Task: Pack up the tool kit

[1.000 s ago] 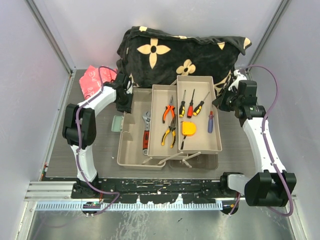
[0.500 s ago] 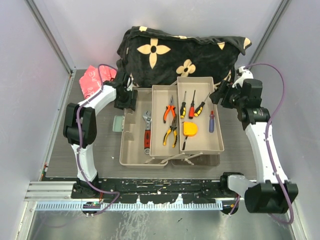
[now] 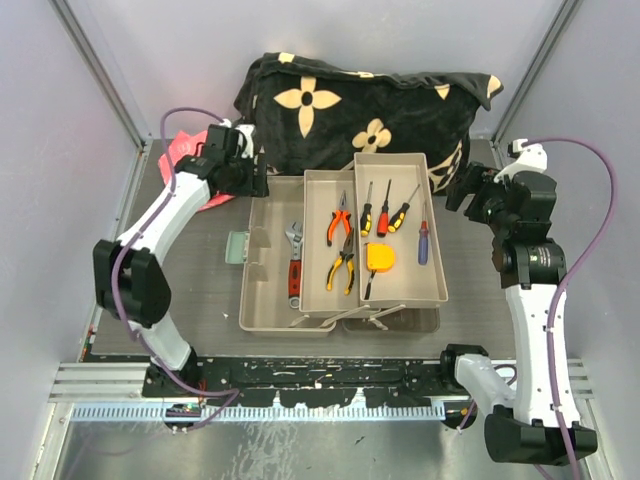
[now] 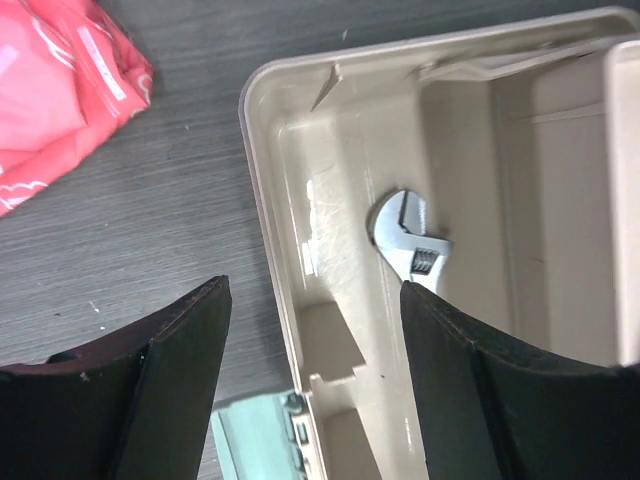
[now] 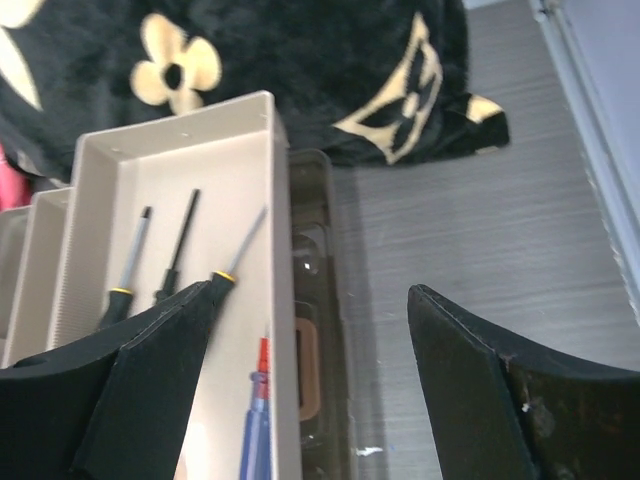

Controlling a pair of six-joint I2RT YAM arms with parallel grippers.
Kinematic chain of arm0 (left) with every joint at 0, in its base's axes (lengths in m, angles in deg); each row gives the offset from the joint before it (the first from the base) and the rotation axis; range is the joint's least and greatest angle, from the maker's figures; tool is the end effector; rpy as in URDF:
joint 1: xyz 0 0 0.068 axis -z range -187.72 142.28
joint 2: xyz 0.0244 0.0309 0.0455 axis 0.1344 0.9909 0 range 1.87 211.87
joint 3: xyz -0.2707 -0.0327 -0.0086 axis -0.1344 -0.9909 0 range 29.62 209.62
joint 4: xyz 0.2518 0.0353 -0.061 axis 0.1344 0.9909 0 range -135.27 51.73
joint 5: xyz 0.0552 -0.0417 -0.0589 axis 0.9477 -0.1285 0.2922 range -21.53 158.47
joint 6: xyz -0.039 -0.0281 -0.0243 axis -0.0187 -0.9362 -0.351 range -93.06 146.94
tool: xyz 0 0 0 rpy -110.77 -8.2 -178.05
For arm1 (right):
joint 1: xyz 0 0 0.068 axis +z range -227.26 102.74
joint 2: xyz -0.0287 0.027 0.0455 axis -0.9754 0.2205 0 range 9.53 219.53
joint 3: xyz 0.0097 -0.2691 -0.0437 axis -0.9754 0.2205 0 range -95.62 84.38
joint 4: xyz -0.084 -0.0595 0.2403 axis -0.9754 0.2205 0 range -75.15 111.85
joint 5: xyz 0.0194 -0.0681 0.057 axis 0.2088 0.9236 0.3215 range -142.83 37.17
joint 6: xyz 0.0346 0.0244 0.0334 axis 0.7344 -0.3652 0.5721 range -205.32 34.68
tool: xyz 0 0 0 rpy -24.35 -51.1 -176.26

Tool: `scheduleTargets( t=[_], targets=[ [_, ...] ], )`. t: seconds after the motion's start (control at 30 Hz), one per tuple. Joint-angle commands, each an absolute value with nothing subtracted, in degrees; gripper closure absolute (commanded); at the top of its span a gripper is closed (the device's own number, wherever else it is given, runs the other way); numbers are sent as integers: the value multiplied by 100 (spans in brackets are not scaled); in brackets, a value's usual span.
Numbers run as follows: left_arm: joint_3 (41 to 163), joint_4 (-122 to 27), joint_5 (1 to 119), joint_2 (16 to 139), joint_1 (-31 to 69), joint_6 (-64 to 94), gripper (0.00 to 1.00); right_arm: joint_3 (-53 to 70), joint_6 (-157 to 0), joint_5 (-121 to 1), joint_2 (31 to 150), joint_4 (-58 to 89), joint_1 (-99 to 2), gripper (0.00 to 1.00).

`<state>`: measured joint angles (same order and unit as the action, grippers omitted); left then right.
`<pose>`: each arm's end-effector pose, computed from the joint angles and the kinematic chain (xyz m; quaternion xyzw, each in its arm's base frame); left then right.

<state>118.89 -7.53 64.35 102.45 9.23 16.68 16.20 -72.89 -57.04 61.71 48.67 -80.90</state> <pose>0.3745 -0.1168 0.3011 0.0672 0.9339 -0.1150 0.3319 0.1811 -0.0089 0.4137 0.0915 0.8027 0.0747 0.5846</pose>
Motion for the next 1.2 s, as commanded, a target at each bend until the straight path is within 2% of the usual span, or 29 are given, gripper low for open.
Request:
scheduleTargets(
  t=[0.0,0.27,0.53,0.83,1.17],
  targets=[
    [11792,-1071,6341,9570,890,1499,30,1822,-7453,-5140,6018,5272,-8278,17],
    [11327,-1037,6228,8911,851,1490,30,2724,-7342,-5223,5879,5251,-8873,17],
    [10861,-1044,6093,8656,767,1595,30,3723,-6695,-6453,5902,4716,-9872,18],
    [10624,-1098,5923,8640,705,1589,30,5023,-6439,-7457,6024,4190,-9943,24],
    [10428,-1079,5802,8593,678,1579,31,4877,-6497,-7838,6000,4423,-9904,31]
  ],
)
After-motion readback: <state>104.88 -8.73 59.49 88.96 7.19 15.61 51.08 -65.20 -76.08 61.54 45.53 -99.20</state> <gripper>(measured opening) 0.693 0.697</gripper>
